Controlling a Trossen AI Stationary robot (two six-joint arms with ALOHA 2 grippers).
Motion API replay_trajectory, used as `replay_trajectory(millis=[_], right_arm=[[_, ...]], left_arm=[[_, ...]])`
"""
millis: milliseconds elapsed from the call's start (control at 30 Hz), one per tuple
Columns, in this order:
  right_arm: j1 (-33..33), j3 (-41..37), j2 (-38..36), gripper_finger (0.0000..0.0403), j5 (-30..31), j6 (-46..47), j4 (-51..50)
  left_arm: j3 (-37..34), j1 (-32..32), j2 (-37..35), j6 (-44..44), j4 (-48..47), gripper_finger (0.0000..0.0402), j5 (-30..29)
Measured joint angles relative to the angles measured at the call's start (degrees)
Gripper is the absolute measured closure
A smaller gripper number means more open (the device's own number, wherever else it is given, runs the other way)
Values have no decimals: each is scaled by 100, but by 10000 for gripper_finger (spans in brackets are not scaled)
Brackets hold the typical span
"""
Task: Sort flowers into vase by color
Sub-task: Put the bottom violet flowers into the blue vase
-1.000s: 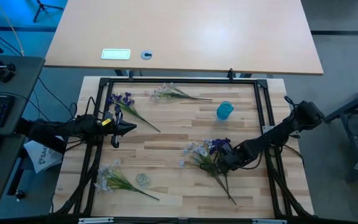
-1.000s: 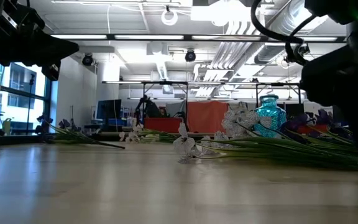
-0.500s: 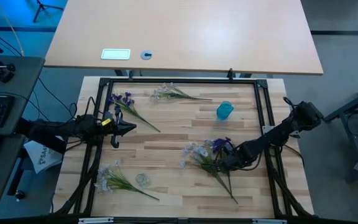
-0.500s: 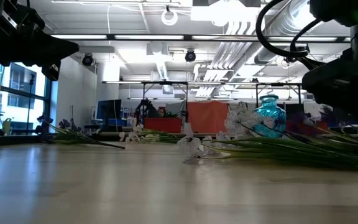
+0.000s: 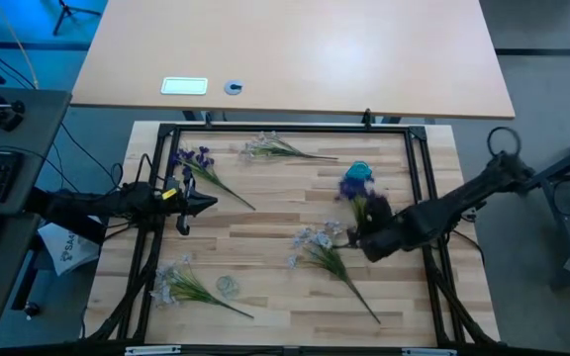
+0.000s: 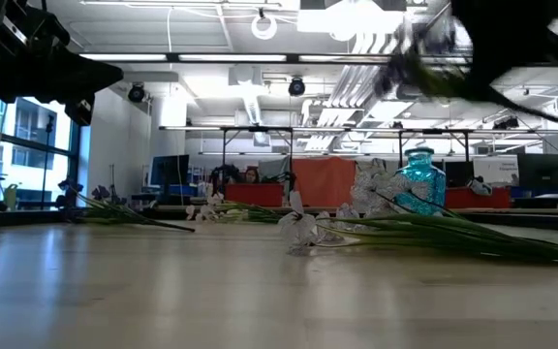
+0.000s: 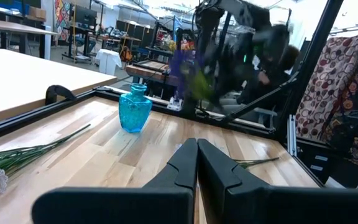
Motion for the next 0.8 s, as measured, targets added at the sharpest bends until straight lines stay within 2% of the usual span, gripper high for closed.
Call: replay_trajectory(millis=[100, 167, 333, 400, 467, 567, 600, 667, 733, 800], right_arm=[[8, 188, -252, 399, 1137, -858, 115], [-65, 206, -362, 400, 1659, -1358, 280], [-551, 206, -438, 401, 2561, -2167, 229], [-878, 206, -522, 402, 3032, -2428, 194], [-1285, 189, -675, 402, 3238, -2589, 243], [-1795, -199, -1157, 402, 2871, -3544, 1169], [-1937, -387, -1376, 402, 2476, -4200, 1748], [-2258, -866, -1871, 402, 1285, -5686, 3102], [-2596, -1301, -2334, 402, 312, -6712, 4179], [-2941, -1624, -2757, 402, 118, -7317, 4699]], left_arm=[[0, 0, 0, 1, 2, 401, -1], [0, 0, 0, 1, 1, 401, -1], [0, 0, 0, 0, 2, 401, 1], [0, -1, 0, 1, 2, 401, 0], [0, 0, 0, 1, 2, 401, 1], [0, -2, 0, 1, -3, 401, 0], [0, -1, 0, 1, -1, 401, -1], [0, 0, 0, 1, -1, 401, -1], [0, -2, 0, 1, -1, 401, -1], [0, 0, 0, 0, 2, 401, -1]])
